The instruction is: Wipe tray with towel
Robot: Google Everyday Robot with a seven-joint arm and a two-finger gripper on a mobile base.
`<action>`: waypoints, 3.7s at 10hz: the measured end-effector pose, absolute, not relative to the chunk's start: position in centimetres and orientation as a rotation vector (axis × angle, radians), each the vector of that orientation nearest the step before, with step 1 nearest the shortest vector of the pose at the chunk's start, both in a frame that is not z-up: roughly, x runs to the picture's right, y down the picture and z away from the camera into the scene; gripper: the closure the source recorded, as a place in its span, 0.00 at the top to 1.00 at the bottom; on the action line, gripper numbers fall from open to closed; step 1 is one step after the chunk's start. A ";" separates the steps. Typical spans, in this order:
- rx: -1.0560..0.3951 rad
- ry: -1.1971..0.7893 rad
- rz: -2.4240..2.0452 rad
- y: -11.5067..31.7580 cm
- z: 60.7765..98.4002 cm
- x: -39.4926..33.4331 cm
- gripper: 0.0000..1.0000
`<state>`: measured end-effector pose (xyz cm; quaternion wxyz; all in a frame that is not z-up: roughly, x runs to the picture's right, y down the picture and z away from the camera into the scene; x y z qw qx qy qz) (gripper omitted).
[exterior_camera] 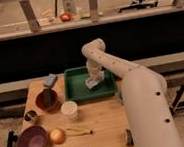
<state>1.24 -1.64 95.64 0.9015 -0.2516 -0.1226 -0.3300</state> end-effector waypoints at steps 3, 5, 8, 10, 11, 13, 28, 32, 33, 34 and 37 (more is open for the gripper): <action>-0.497 -0.326 -0.810 -0.6 94.9 -4.3 0.00; -0.498 -0.369 -0.880 1.3 93.5 -5.5 0.00; -0.533 -0.387 -0.911 3.7 92.4 -3.5 0.00; -0.551 -0.358 -0.897 4.1 92.2 -0.2 0.00; -0.552 -0.336 -0.877 3.7 92.2 1.2 0.00; -0.530 -0.289 -0.830 1.4 92.7 2.9 0.00; -0.528 -0.370 -0.932 3.0 91.6 2.0 0.00; -0.483 -0.255 -0.875 -0.7 93.3 4.6 0.00; -0.456 -0.248 -0.881 -1.7 93.7 3.6 0.00; -0.445 -0.248 -0.887 -1.9 94.0 2.8 0.00; -0.401 -0.330 -0.967 -1.7 93.8 -2.7 0.00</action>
